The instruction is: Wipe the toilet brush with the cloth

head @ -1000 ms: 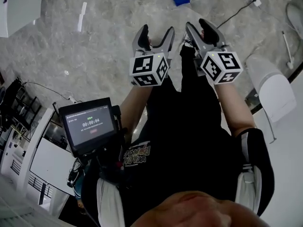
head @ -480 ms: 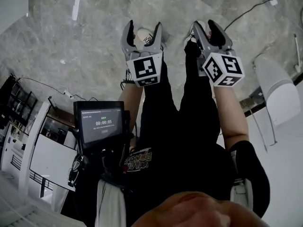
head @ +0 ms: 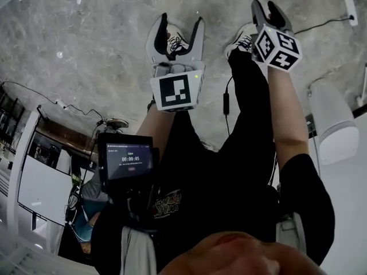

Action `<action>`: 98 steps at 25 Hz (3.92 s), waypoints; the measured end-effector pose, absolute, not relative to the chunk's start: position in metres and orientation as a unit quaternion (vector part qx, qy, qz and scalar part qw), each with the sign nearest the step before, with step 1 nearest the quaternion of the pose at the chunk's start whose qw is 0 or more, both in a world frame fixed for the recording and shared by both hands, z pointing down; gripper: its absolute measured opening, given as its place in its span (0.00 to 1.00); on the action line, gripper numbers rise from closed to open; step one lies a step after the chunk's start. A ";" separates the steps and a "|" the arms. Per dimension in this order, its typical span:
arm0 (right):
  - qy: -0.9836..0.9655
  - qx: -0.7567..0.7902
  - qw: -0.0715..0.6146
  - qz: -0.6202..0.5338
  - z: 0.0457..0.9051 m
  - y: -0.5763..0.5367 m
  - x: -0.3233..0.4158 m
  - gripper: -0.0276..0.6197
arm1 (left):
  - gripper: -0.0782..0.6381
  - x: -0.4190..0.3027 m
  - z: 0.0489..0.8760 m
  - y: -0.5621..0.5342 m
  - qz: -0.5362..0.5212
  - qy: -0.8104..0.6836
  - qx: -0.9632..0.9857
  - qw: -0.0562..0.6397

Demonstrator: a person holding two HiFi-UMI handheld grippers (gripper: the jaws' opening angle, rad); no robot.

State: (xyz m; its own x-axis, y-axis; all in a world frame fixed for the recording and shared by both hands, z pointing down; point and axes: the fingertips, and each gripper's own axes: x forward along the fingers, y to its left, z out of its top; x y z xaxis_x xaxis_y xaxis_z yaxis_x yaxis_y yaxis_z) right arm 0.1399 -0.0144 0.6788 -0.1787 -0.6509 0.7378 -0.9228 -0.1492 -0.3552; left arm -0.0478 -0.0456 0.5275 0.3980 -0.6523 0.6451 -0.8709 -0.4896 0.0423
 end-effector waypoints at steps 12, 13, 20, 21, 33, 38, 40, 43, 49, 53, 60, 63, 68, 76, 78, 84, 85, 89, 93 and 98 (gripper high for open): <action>-0.595 0.659 0.229 0.398 0.732 -0.040 0.202 0.34 | 0.51 -0.027 0.529 -0.068 0.214 -0.476 0.817 0.246; -0.587 0.668 0.229 0.395 0.745 -0.042 0.211 0.34 | 0.51 -0.021 0.529 -0.072 0.208 -0.462 0.827 0.243; -0.565 0.702 0.206 0.381 0.787 -0.061 0.242 0.36 | 0.54 -0.007 0.502 -0.095 0.149 -0.439 0.858 0.221; -0.572 0.698 0.218 0.373 0.793 -0.066 0.242 0.38 | 0.53 -0.005 0.501 -0.098 0.141 -0.435 0.865 0.208; -0.541 0.666 0.339 0.387 0.897 -0.058 0.280 0.45 | 0.53 0.024 0.525 -0.118 0.114 -0.413 0.880 0.205; -0.534 0.650 0.339 0.423 0.920 -0.057 0.269 0.33 | 0.53 0.024 0.533 -0.131 0.123 -0.418 0.877 0.202; -0.533 0.652 0.327 0.428 0.913 -0.068 0.262 0.24 | 0.53 0.028 0.539 -0.134 0.136 -0.418 0.878 0.188; -0.554 0.671 0.306 0.385 0.886 -0.097 0.252 0.23 | 0.53 0.034 0.551 -0.138 0.153 -0.412 0.880 0.180; -0.574 0.653 0.274 0.410 0.860 -0.124 0.211 0.23 | 0.53 0.031 0.565 -0.150 0.160 -0.413 0.871 0.210; -0.597 0.631 0.253 0.426 0.852 -0.129 0.193 0.23 | 0.53 0.029 0.567 -0.155 0.154 -0.416 0.867 0.227; -0.609 0.613 0.190 0.467 0.829 -0.141 0.180 0.23 | 0.53 0.033 0.565 -0.157 0.145 -0.414 0.867 0.238; -0.628 0.603 0.146 0.469 0.804 -0.154 0.183 0.23 | 0.53 0.032 0.558 -0.161 0.128 -0.422 0.860 0.257; -0.670 0.612 0.048 0.417 0.747 -0.189 0.204 0.23 | 0.52 0.025 0.547 -0.166 0.107 -0.434 0.855 0.263; -0.650 0.625 0.152 0.404 0.791 -0.162 0.234 0.23 | 0.51 0.023 0.540 -0.165 0.109 -0.448 0.861 0.214; -0.678 0.563 0.286 0.376 0.817 -0.138 0.224 0.23 | 0.51 0.020 0.538 -0.165 0.105 -0.454 0.859 0.213; -0.758 0.368 0.463 0.275 0.834 -0.080 0.153 0.23 | 0.51 0.006 0.530 -0.173 0.090 -0.479 0.847 0.212; -0.764 0.371 0.445 0.283 0.832 -0.083 0.139 0.23 | 0.51 0.005 0.531 -0.173 0.092 -0.480 0.847 0.209; -0.769 0.418 0.370 0.312 0.829 -0.115 0.091 0.22 | 0.51 0.010 0.535 -0.168 0.107 -0.474 0.860 0.157; -0.737 0.494 0.282 0.365 0.831 -0.143 0.075 0.22 | 0.51 0.017 0.530 -0.161 0.108 -0.468 0.873 0.084; -0.749 0.502 0.252 0.351 0.813 -0.164 0.069 0.22 | 0.51 0.002 0.526 -0.172 0.087 -0.490 0.857 0.133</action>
